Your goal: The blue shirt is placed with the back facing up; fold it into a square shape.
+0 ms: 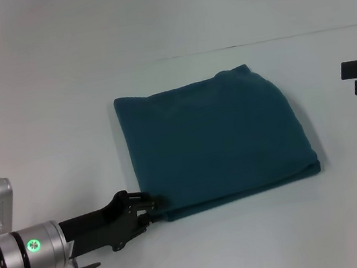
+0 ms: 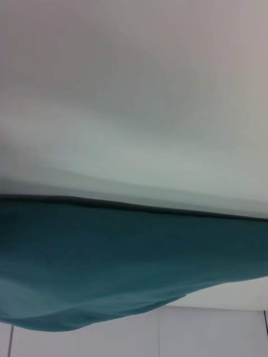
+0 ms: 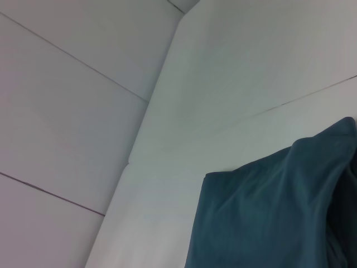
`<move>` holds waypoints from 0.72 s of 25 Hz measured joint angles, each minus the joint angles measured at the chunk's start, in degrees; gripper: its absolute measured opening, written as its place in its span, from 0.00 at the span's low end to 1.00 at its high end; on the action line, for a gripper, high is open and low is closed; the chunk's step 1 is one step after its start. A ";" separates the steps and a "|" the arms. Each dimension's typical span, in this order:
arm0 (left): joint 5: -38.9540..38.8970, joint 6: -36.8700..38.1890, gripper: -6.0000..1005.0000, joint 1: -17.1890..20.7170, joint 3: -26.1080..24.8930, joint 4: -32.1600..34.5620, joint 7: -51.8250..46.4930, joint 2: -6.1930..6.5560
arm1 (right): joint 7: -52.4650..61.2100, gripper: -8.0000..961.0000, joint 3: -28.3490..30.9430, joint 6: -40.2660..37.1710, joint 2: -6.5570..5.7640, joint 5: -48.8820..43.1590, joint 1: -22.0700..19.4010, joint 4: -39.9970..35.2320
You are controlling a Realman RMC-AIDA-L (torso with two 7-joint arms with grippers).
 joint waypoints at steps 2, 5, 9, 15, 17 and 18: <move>0.00 -0.01 0.47 -0.01 0.04 0.06 -0.01 0.00 | 0.00 0.97 0.01 0.00 0.00 0.00 0.00 0.00; 0.00 -0.01 0.33 -0.03 0.08 0.13 -0.01 0.04 | 0.00 0.97 0.01 0.00 -0.01 0.00 0.00 0.00; 0.00 0.00 0.08 0.05 0.10 0.19 0.19 0.09 | 0.00 0.97 0.07 0.00 -0.07 0.00 0.00 0.00; 0.12 0.37 0.03 1.04 0.10 0.62 0.36 0.23 | 0.00 0.97 0.16 0.00 -0.09 0.00 0.00 0.00; 0.26 0.53 0.04 1.68 0.07 0.89 0.37 0.28 | 0.00 0.97 0.18 0.00 -0.09 0.00 0.00 0.00; 0.28 0.70 0.04 2.10 0.01 1.11 0.37 0.30 | 0.01 0.97 0.18 0.00 -0.09 0.01 0.00 0.00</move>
